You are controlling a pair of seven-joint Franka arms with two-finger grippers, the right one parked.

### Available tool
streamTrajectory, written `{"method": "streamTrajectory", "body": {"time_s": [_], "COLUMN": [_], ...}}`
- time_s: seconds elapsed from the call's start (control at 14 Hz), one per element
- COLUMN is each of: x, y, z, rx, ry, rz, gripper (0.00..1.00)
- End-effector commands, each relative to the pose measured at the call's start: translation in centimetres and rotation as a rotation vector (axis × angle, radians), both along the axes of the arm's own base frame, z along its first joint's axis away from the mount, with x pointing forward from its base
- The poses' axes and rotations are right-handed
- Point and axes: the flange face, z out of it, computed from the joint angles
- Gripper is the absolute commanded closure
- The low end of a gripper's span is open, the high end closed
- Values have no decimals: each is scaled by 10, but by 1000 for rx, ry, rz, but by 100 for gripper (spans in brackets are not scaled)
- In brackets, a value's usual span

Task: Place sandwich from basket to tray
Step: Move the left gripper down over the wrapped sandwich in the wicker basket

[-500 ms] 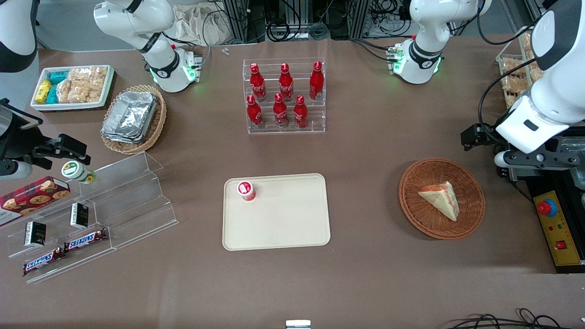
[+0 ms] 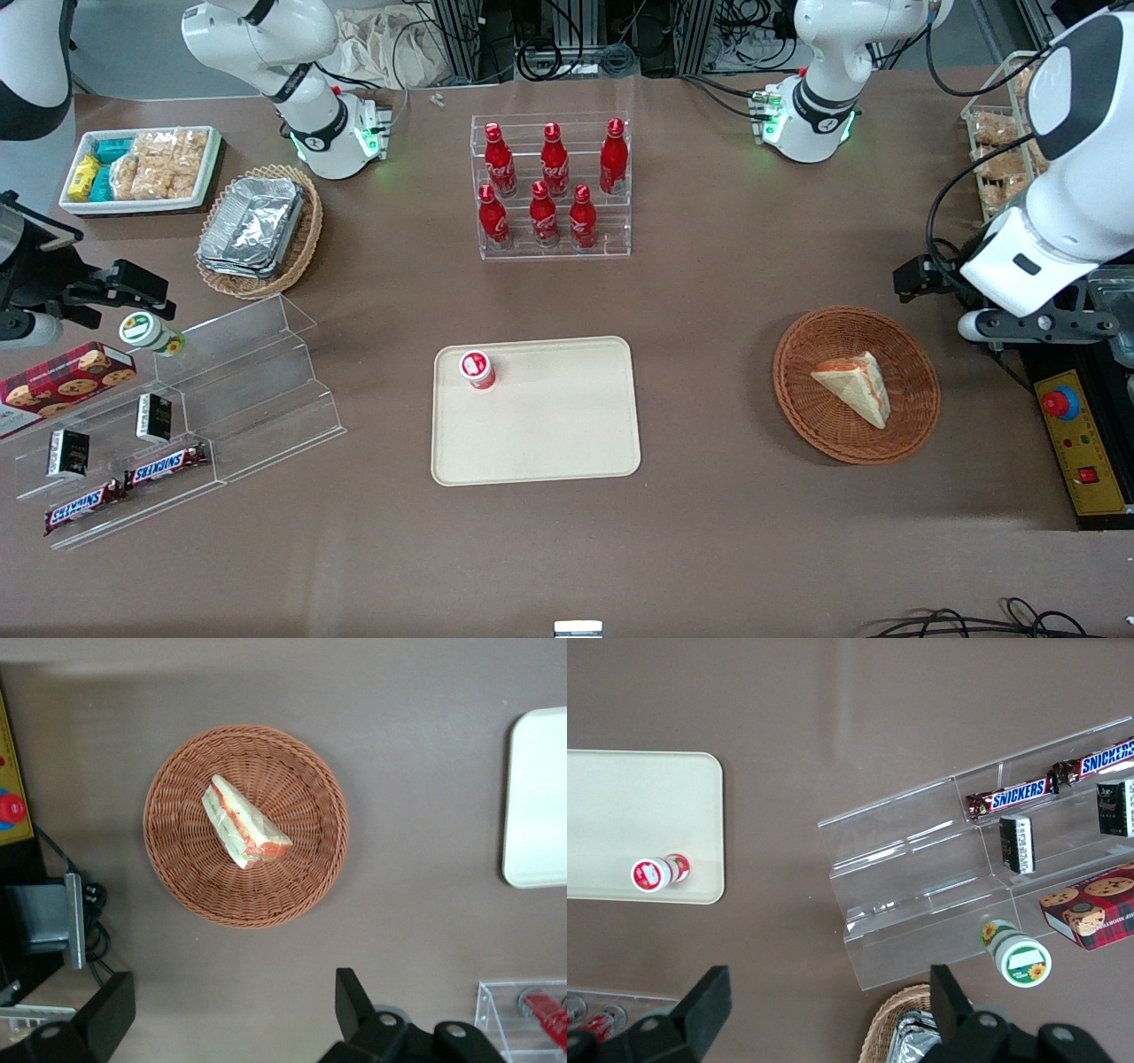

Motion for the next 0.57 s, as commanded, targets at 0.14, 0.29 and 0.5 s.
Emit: {"method": "streamTrajectory", "body": {"time_s": [0.14,0.29,0.5], "x": [9,17,14], "y": [21,29,44], "z": [-63,-91,-145], "rx": [13,13,2], "ry": [-47,-64,-103], "rz": [360,491,658], "gripper": [0,0,0]}}
